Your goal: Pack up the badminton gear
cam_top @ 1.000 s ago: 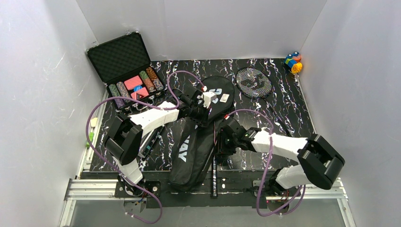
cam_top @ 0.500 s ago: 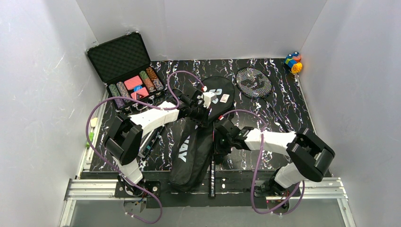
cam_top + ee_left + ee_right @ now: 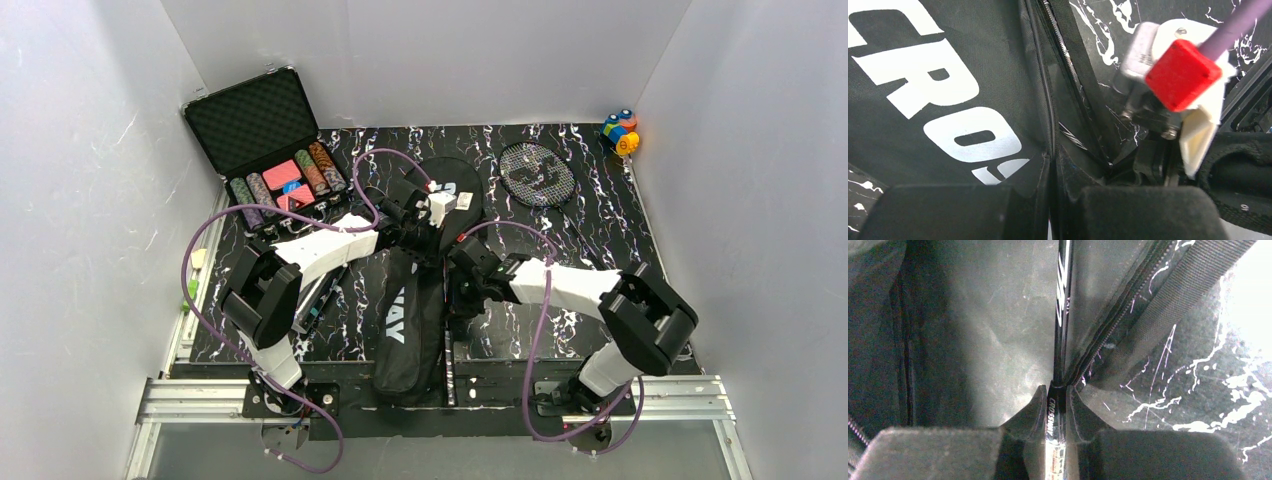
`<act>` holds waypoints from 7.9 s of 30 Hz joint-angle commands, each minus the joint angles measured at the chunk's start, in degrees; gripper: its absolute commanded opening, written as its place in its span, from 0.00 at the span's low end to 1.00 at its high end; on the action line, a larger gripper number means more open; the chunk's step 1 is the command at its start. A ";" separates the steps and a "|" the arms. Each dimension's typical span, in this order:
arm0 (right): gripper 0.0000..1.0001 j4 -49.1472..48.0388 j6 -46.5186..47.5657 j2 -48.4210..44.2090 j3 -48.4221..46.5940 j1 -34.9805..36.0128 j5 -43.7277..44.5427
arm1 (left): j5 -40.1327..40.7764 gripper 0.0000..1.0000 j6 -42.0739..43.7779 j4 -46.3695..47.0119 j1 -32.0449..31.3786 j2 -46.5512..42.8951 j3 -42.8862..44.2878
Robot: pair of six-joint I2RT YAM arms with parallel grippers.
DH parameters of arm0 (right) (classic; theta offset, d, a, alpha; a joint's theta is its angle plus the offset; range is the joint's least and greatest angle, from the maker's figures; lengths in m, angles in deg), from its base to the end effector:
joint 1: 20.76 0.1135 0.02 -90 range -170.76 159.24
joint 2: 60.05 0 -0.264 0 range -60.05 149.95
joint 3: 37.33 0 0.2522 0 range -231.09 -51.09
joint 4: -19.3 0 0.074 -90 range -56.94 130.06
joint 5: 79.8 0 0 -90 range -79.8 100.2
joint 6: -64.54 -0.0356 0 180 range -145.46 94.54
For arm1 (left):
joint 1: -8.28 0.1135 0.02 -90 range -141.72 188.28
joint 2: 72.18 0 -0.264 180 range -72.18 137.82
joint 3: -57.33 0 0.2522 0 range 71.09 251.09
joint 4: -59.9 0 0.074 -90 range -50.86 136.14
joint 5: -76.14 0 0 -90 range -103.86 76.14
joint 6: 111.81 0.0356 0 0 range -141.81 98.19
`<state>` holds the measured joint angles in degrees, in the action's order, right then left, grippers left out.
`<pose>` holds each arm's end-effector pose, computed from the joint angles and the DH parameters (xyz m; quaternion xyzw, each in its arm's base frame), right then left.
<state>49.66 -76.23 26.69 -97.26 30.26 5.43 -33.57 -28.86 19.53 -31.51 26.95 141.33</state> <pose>0.1798 0.2269 0.1713 -0.0139 0.9584 0.2443 0.1471 0.2737 -0.2436 0.2197 0.3139 0.8885 -0.2661 0.2031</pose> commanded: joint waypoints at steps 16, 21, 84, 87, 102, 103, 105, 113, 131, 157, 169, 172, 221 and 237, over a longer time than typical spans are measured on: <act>0.68 -3.79 9.49 -3.34 -8.20 -17.07 -12.57 | -1.22 0.07 1.86 -0.40 2.07 4.18 2.63; 0.76 12.71 19.54 -5.23 -17.40 -32.08 -1.43 | -2.89 0.13 1.37 -0.41 2.18 3.59 2.97; 0.01 23.19 27.16 14.16 -27.77 -34.86 20.54 | 1.56 0.00 4.78 -5.12 2.25 1.53 5.11; 0.01 25.38 26.37 9.89 -26.09 -32.57 19.97 | 1.58 0.00 4.17 -5.74 2.19 0.96 6.03; 0.01 37.62 10.72 -25.34 -1.36 -17.37 9.73 | 0.41 0.00 2.91 -6.96 2.23 0.21 11.39; 0.01 38.22 9.60 -27.00 -0.43 -16.09 8.71 | 0.41 0.00 2.92 -6.96 2.18 0.53 11.72; 0.01 39.14 7.03 -29.73 1.45 -13.49 6.77 | 0.54 0.00 2.82 -6.99 2.22 1.15 12.22; 0.01 40.02 0.24 -28.75 2.41 0.84 3.43 | 0.13 0.00 2.48 -6.96 2.20 2.15 12.83; 0.01 34.95 4.85 -4.35 -12.84 9.26 11.76 | -1.21 0.00 2.75 -7.36 2.14 1.28 11.48; 0.01 -7.01 4.85 6.11 -14.05 -6.26 -0.08 | -3.60 0.00 2.29 -8.28 2.09 0.20 7.96; 0.56 -11.44 0.81 -6.81 4.84 -4.77 -8.03 | -3.76 0.00 1.60 -8.53 2.11 1.25 9.28; 0.54 -11.91 0.69 -7.02 6.55 -4.10 -7.53 | -3.68 0.00 1.84 -8.63 2.11 1.21 9.33; 0.01 -22.07 -3.26 3.65 -2.21 -5.94 -11.02 | -5.96 0.00 1.38 -8.52 2.01 -1.28 7.39; 0.45 -24.92 -5.80 9.34 -4.63 -7.24 -16.27 | -5.51 0.00 1.50 -8.64 1.73 -0.50 7.59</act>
<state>29.59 -82.39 37.09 -100.41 23.18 -8.01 -36.43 -26.93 10.06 -28.91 29.92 148.98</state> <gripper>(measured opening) 0.408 0.018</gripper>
